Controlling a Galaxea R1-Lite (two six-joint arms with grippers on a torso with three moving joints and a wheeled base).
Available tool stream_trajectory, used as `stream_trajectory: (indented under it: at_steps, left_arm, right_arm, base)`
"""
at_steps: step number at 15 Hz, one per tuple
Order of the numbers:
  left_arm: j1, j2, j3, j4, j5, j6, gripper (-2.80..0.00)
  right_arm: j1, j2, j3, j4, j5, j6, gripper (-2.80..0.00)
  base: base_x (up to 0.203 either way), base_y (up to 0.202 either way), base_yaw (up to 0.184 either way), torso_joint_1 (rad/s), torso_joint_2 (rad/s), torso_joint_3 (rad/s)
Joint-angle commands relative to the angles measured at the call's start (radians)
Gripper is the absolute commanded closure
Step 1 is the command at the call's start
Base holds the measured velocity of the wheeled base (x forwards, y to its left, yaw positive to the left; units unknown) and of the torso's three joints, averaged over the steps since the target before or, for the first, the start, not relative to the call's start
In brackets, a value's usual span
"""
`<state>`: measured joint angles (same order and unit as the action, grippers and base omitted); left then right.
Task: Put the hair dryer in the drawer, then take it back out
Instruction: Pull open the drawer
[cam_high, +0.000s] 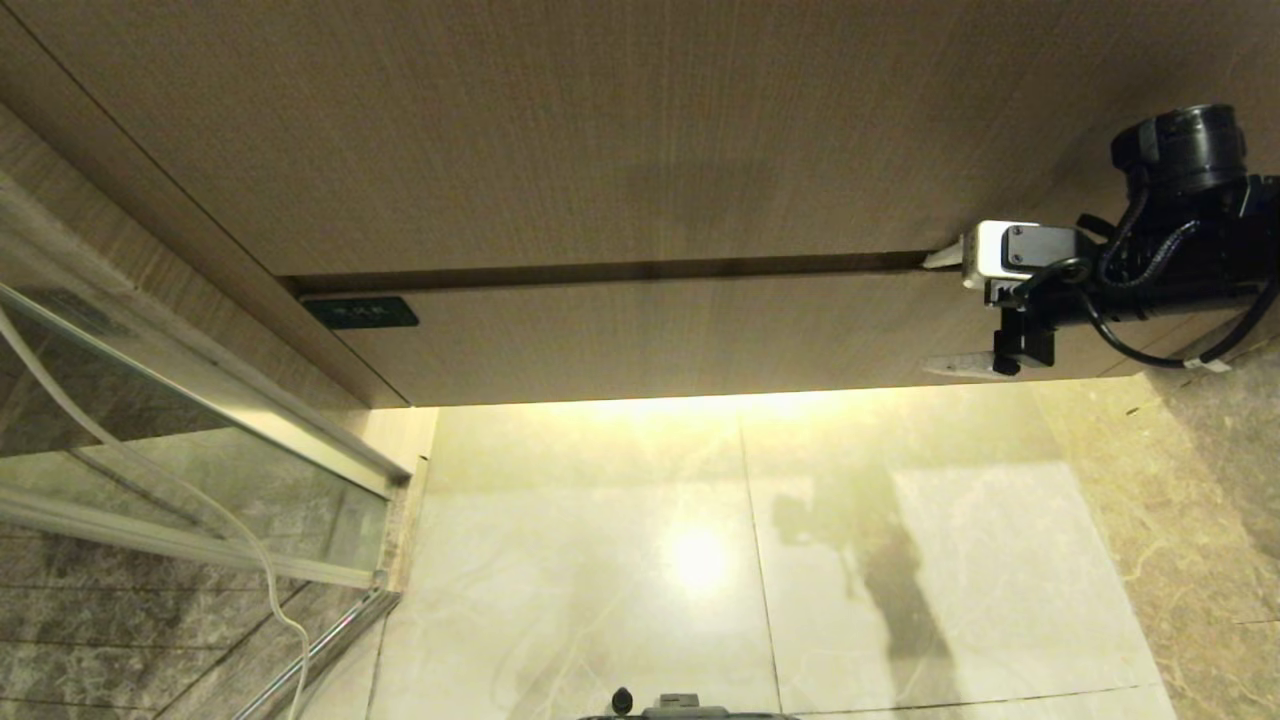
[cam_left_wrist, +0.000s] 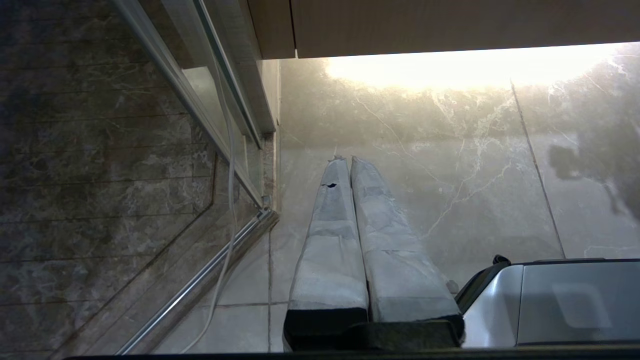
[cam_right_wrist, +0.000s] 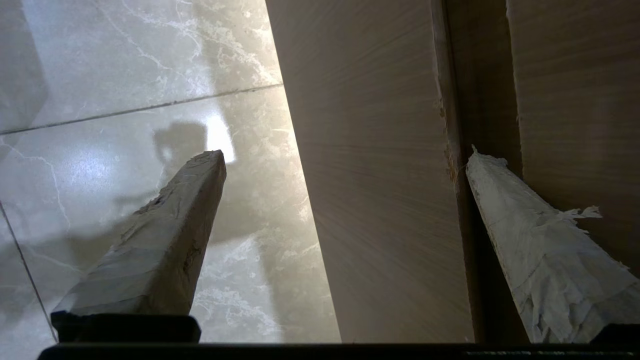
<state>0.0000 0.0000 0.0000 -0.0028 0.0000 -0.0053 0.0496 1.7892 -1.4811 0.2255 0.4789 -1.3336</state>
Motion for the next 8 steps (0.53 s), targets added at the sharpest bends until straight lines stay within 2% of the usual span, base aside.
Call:
stream_trajectory:
  at_steps: [1,8]
  left_arm:
    - [0.000,0.000,0.000,0.000,0.001,-0.001,0.00]
    - [0.000,0.000,0.000,0.000,0.002,-0.001,0.00]
  right_arm:
    - [-0.001,0.008,-0.002,-0.004,0.003,-0.006,-2.80]
    - [-0.004,0.024,-0.004,-0.038,0.003,-0.004,-2.80]
  base:
    - [0.000,0.000,0.000,0.000,0.00,0.000]
    - [0.000,0.000,0.000,0.000,0.00,0.000]
